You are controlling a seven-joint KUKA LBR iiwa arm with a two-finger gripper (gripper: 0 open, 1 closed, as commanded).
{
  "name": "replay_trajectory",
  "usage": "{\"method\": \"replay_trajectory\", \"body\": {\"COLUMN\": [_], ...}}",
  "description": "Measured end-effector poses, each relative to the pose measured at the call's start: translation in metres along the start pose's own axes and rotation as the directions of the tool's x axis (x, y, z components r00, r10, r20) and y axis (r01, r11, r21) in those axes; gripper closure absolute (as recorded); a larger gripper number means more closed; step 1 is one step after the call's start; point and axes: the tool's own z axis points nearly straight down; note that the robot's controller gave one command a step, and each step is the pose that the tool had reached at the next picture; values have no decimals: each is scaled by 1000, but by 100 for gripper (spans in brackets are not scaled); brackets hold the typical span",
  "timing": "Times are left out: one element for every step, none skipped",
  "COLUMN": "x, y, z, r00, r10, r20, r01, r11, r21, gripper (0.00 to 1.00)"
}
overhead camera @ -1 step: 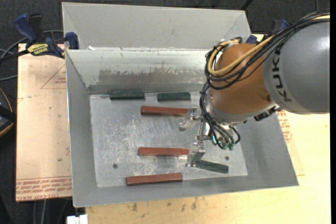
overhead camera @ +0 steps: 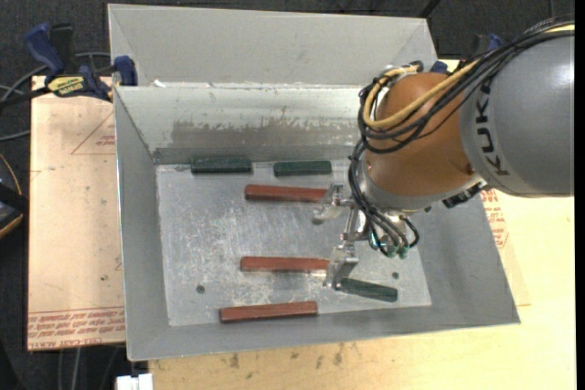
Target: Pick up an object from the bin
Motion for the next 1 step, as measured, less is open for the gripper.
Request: {"method": "replay_trajectory", "body": {"x": [-1], "y": [0], "z": [1], "r00": [1000], "r10": [1], "r20": [0], "r01": [-1], "r11": [1000], "r21": [0], "gripper": [0]}}
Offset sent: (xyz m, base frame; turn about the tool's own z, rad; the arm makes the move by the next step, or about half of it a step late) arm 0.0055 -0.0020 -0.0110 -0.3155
